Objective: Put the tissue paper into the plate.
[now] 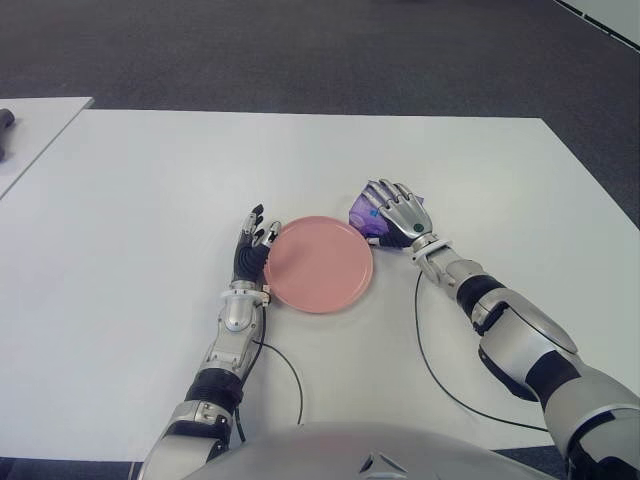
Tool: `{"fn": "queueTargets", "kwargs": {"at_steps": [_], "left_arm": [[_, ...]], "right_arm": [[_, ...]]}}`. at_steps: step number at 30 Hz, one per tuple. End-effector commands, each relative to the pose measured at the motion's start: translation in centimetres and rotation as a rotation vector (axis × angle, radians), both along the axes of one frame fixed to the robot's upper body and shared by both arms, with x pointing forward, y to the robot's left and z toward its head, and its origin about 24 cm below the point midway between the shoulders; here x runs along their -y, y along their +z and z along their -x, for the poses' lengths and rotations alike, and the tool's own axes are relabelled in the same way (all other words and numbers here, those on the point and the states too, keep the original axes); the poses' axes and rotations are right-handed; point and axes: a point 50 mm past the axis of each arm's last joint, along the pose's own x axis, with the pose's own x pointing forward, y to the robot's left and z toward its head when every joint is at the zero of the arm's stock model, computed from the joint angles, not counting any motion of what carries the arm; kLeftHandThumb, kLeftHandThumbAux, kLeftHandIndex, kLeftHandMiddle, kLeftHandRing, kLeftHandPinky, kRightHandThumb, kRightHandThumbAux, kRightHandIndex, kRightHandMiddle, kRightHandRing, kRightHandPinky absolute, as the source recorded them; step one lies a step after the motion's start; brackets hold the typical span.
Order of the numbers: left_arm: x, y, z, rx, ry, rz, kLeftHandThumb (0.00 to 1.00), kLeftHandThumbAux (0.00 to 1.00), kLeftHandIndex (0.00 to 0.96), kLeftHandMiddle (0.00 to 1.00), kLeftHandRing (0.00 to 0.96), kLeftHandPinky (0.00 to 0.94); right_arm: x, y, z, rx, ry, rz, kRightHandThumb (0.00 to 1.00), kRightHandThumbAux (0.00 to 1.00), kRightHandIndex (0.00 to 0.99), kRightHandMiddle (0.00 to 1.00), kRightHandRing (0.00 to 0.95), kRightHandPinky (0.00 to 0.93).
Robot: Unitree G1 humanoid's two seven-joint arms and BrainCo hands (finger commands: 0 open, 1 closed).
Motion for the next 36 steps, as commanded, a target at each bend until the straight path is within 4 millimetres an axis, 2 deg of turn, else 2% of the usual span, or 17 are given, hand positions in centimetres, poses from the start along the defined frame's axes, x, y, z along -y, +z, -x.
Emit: {"fn": "queueTargets", "kwargs": {"at_steps": [1,2,4,5,6,7,8,11,14,19,36], "left_arm": [[-0.2,-0.5,0.5,-0.038,0.011,0.009,0.000,0.405,0.000,0.000,0.000,0.000],[-0.2,-0.5,0.5,-0.039,0.012,0.009,0.000,0.402,0.000,0.000,0.000,0.000],[-0.1,-0.5,0.5,-0.039,0.012,0.009,0.000,0.400,0.000,0.000,0.000,0.000],[-0.1,-0.5,0.5,-0.040,0.012,0.009,0.000,0.399,0.000,0.000,0.000,0.000],[0.0,-0.5,0.5,-0.040,0.012,0.009,0.000,0.398,0.000,0.000,0.000,0.000],[0.0,-0.5,0.5,-0.039,0.011,0.009,0.000,0.398,0.000,0.000,0.000,0.000],[0.0,-0.4,0.4,-0.038,0.011,0.009,0.000,0.398,0.000,0.000,0.000,0.000],[0.0,-0.3,0.4,-0.035,0.011,0.009,0.000,0.398,0.000,0.000,0.000,0.000],[0.0,-0.3,0.5,-0.034,0.012,0.006,0.000,0.397,0.000,0.000,0.000,0.000],[0.1,-0.3,0.5,-0.041,0.013,0.011,0.000,0.396,0.000,0.000,0.000,0.000],[-0.1,-0.3,0.4,-0.040,0.011,0.013,0.000,0.401,0.000,0.000,0.000,0.000]], "right_arm": [[0.9,-4.1,3.1,-0.178,0.025,0.116,0.000,0.452,0.000,0.000,0.000,0.000],[0.9,-4.0,3.1,-0.178,0.026,0.113,0.005,0.478,0.012,0.051,0.045,0.056],[0.9,-4.0,3.0,-0.179,0.026,0.107,0.010,0.500,0.023,0.097,0.085,0.106],[0.9,-3.9,3.0,-0.178,0.026,0.101,0.055,0.524,0.093,0.213,0.205,0.221],[0.9,-3.8,2.9,-0.177,0.027,0.097,0.119,0.549,0.153,0.292,0.285,0.300],[0.9,-3.7,2.8,-0.175,0.027,0.091,0.216,0.583,0.241,0.408,0.403,0.417],[0.9,-3.6,2.8,-0.173,0.028,0.087,0.391,0.629,0.310,0.498,0.498,0.513],[0.5,-3.3,2.6,-0.168,0.029,0.056,0.608,0.684,0.394,0.625,0.619,0.619],[0.0,-2.8,2.4,-0.152,0.030,0.026,0.684,0.700,0.424,0.677,0.668,0.652],[0.0,-2.9,2.6,-0.133,-0.022,-0.058,0.724,0.705,0.438,0.726,0.715,0.674],[-0.8,-2.6,2.8,-0.152,-0.051,-0.208,0.741,0.705,0.441,0.772,0.762,0.680]]}}
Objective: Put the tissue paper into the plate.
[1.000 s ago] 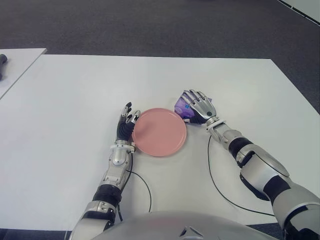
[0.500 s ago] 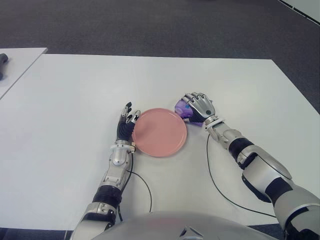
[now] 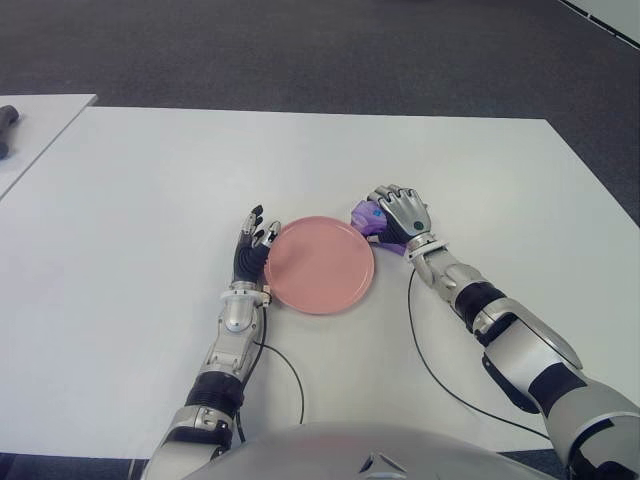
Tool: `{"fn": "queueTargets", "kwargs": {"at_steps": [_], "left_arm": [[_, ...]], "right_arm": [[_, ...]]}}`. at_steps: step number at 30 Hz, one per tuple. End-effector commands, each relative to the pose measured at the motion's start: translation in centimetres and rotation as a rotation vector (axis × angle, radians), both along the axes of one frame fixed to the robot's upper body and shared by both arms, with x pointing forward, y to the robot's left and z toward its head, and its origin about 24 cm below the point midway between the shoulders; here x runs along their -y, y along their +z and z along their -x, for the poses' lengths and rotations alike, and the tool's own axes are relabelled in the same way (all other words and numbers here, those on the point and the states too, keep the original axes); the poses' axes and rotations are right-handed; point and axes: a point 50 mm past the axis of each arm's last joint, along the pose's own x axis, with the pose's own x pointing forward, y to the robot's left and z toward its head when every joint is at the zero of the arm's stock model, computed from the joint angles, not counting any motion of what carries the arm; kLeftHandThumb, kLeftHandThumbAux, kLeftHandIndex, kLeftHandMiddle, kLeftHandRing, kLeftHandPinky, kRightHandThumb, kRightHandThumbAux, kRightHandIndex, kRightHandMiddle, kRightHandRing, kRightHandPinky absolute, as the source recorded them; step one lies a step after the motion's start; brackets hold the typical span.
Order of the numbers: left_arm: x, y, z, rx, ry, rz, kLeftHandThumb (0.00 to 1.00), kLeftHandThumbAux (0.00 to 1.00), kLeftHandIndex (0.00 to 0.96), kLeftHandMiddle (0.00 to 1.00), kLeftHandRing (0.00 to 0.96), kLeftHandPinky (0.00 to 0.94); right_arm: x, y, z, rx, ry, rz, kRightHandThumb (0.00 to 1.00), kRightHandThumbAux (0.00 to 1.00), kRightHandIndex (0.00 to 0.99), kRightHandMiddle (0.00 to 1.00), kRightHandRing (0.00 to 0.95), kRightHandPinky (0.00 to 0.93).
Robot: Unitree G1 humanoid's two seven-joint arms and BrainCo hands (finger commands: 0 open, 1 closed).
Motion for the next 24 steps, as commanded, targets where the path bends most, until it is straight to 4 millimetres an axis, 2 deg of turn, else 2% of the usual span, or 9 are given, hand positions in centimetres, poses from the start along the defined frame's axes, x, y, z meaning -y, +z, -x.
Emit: {"fn": "queueTargets", "kwargs": {"at_steps": [1,16,24], "left_arm": [[-0.20,-0.52,0.26,-0.030,0.001,0.004,0.000,0.400,0.000,0.000,0.000,0.000],[-0.27,-0.55,0.16,-0.035,0.003,0.005,0.000,0.404,0.000,0.000,0.000,0.000],[-0.27,-0.53,0.05,-0.034,0.009,0.006,0.000,0.406,0.000,0.000,0.000,0.000]], "right_arm": [[0.26,-3.48,2.40,-0.181,-0.003,0.014,0.741,0.705,0.441,0.773,0.763,0.681],[-0.24,-3.43,2.52,-0.214,0.003,-0.002,0.742,0.707,0.441,0.773,0.768,0.690],[-0.18,-3.37,2.58,-0.208,-0.010,-0.047,0.742,0.707,0.440,0.782,0.779,0.724]]}}
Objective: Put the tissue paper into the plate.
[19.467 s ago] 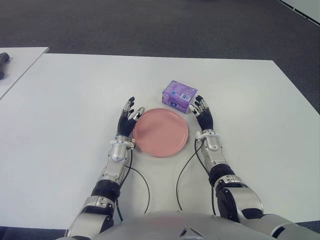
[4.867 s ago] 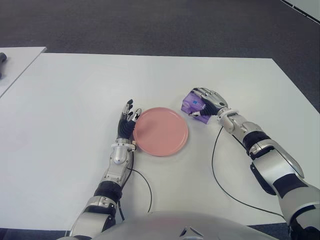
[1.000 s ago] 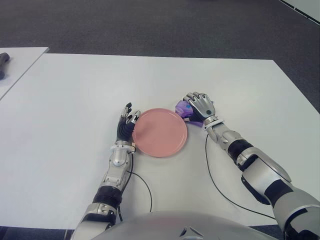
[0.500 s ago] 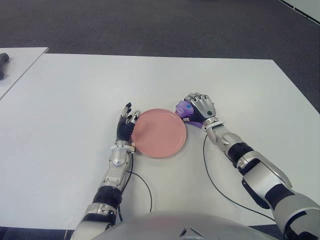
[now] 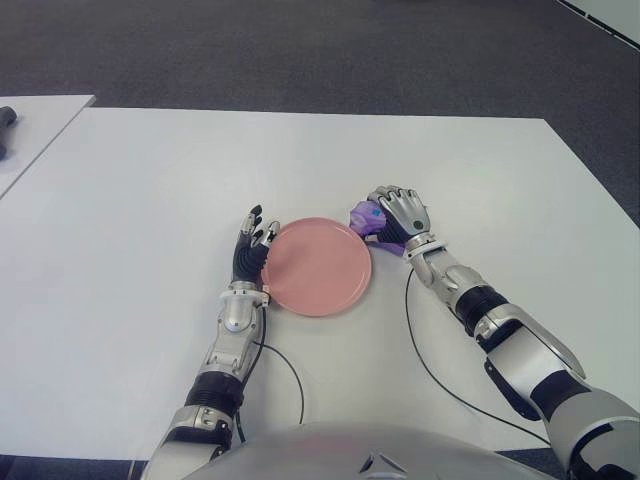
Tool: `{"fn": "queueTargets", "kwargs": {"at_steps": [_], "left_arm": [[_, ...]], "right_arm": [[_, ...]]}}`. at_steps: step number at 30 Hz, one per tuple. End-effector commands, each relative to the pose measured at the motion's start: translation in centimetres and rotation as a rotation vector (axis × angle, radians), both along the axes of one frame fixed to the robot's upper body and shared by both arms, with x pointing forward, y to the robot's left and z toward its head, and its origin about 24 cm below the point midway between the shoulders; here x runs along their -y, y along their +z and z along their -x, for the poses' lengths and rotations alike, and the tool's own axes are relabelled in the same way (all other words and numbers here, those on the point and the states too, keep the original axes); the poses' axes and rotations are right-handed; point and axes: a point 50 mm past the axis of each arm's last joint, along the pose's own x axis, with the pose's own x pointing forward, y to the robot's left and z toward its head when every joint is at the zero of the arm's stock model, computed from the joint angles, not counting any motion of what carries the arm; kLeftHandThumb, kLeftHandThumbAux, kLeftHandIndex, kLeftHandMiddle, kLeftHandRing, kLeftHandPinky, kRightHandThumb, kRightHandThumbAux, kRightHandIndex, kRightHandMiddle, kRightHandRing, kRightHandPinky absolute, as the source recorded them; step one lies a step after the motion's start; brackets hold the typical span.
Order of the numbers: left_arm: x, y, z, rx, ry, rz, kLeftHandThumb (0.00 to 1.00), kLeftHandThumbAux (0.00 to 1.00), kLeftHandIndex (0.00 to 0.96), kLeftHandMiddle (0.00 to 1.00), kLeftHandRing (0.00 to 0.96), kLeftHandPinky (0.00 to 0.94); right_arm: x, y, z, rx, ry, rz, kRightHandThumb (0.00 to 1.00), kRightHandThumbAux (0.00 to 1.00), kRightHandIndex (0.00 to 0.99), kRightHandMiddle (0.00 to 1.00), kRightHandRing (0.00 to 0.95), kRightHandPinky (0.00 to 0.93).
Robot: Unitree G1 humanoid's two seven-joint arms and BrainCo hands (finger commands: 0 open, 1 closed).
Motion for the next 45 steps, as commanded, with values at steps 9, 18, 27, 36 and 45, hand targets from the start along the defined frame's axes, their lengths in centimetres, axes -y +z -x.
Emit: {"fn": "queueTargets", "kwargs": {"at_steps": [9,18,27,36,45], "left_arm": [[-0.2,-0.6,-0.1,-0.032,0.013,0.006,0.000,0.401,0.000,0.000,0.000,0.000],[-0.3,-0.6,-0.4,-0.026,0.019,0.009,0.000,0.397,0.000,0.000,0.000,0.000],[-0.4,-0.5,-0.7,-0.011,0.030,0.005,0.000,0.388,0.000,0.000,0.000,0.000],[-0.5,-0.4,-0.8,0.004,0.017,0.000,0.000,0.393,0.000,0.000,0.000,0.000],[-0.6,-0.5,-0.8,-0.001,0.006,0.004,0.000,0.393,0.000,0.000,0.000,0.000]], "right_arm": [[0.1,-3.1,2.2,-0.117,-0.011,-0.050,0.745,0.708,0.440,0.836,0.832,0.811],[1.0,-1.4,1.0,-0.025,-0.051,-0.140,0.748,0.708,0.440,0.864,0.851,0.841],[0.8,3.5,-0.6,0.078,-0.017,-0.221,0.750,0.708,0.440,0.862,0.846,0.819],[-0.4,8.7,-1.6,0.168,0.018,-0.458,0.948,0.697,0.453,0.847,0.791,0.487],[-2.7,10.6,-0.8,0.198,0.083,-0.566,0.998,0.694,0.456,0.842,0.786,0.433]]}}
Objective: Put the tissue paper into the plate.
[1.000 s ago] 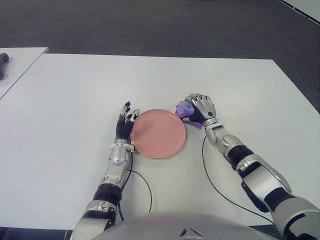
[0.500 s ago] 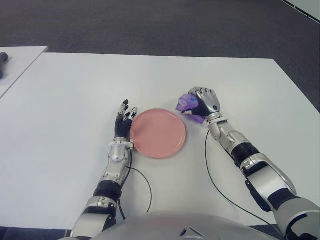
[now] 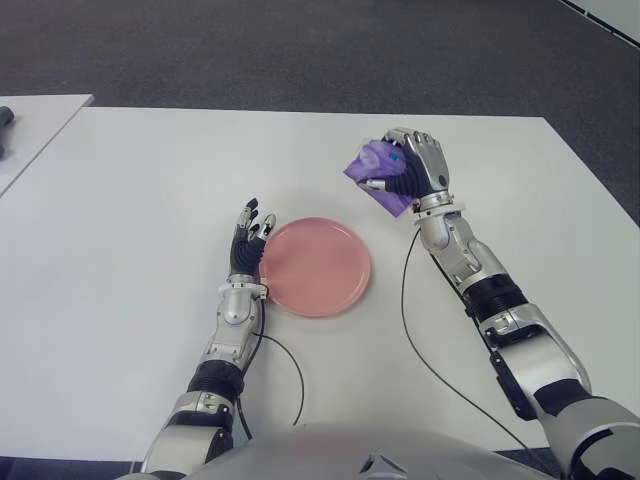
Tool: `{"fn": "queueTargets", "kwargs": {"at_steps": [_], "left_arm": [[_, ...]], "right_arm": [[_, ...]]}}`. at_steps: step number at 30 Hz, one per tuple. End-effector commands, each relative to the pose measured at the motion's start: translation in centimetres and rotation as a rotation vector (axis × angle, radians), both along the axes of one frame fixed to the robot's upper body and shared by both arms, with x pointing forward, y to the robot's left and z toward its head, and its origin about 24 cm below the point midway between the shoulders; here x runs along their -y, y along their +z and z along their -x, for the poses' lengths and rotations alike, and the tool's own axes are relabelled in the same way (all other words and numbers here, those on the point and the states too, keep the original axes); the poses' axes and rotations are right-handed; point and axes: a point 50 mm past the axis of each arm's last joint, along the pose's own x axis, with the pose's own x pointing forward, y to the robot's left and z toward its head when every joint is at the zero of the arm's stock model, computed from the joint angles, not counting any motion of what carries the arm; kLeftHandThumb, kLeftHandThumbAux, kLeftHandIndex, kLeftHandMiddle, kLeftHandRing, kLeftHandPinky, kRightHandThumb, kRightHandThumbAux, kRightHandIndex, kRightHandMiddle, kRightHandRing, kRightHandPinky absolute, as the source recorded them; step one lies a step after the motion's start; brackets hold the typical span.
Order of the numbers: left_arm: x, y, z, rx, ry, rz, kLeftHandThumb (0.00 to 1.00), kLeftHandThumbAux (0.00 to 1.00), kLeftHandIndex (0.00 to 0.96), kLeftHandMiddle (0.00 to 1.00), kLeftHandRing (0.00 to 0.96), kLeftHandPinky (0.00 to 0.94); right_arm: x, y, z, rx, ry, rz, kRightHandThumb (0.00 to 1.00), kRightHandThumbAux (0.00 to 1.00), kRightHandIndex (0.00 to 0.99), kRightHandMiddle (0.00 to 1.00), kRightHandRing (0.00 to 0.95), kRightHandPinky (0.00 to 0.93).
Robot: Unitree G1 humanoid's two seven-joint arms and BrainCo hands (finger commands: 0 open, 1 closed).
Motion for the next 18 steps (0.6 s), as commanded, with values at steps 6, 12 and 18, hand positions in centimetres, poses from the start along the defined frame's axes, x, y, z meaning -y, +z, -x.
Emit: {"fn": "queueTargets", "kwargs": {"at_steps": [6,12,18], "left_arm": [[-0.3,-0.6,0.4,-0.044,-0.007,-0.001,0.000,0.396,0.000,0.000,0.000,0.000],[-0.2,-0.7,0.4,-0.048,-0.005,-0.004,0.000,0.398,0.000,0.000,0.000,0.000],[-0.4,-0.9,0.4,-0.057,-0.001,-0.007,0.000,0.397,0.000,0.000,0.000,0.000]], "right_arm": [[-3.6,0.5,1.0,0.009,0.106,-0.080,0.999,0.695,0.457,0.830,0.759,0.427],[-4.8,0.6,1.6,0.023,0.145,-0.072,1.000,0.694,0.457,0.826,0.759,0.429],[-7.4,0.5,3.0,0.021,0.236,-0.055,1.000,0.695,0.457,0.834,0.768,0.428]]}}
